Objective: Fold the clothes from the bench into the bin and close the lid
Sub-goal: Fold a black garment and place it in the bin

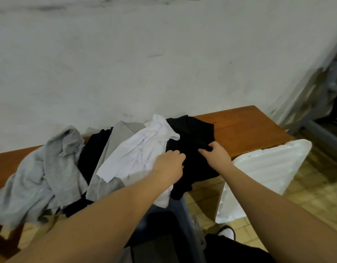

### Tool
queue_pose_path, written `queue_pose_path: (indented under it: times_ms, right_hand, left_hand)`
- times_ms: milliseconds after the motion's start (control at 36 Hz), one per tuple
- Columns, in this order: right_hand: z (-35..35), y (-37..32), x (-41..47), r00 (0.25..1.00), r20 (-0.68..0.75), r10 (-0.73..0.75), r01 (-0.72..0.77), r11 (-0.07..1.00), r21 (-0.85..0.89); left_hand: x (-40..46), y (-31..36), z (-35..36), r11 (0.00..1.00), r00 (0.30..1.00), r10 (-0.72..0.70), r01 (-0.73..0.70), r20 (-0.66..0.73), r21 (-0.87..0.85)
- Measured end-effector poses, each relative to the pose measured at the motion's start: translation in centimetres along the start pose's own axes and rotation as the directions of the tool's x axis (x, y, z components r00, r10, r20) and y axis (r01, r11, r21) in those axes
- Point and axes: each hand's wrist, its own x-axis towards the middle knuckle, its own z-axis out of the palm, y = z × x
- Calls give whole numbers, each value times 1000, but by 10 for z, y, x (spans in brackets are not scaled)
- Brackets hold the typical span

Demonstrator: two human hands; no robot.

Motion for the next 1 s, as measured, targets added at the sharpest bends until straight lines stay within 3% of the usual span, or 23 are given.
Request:
queue_pose_path:
  times_ms: [250,333,444,556,667,750,889,1000]
  right_hand:
    - [-34,-30,-17,997,-6,-80,80,996,34]
    - [-50,-46,-23,994,-28,-103,106,979,175]
    - [-62,-71,-38,961,-5,-277,272,937,221]
    - [-60,-97,-57,882,-72,-466,449,877,-173]
    - [-57,-126,-73,871,-56,-488,469,860,-203]
    - [-61,-143,-76,894,-75,-442,425,889,-174]
    - [-85,-171,-86,902,-97,-420,425,905,28]
    - [-109,-190,-99,893,-58,-447,450,879,154]
  left_hand:
    - [-2,-8,-69,935,985,-161,172,60,-312]
    - [-5,-12,-95,875,939,-320,243,-125,-418]
    - [-1,-19,-129,619,867,-491,280,-82,-734]
    - [-3,-20,-163,220,844,-535,194,48,-956]
    - [-10,-14,-189,43,870,-490,95,62,-995]
    - [-15,-13,-208,12,861,-508,40,28,-999]
    - [-25,-22,-240,-8,821,-570,-41,-29,-999]
    - [-37,-32,-270,48,773,-630,-51,-70,-998]
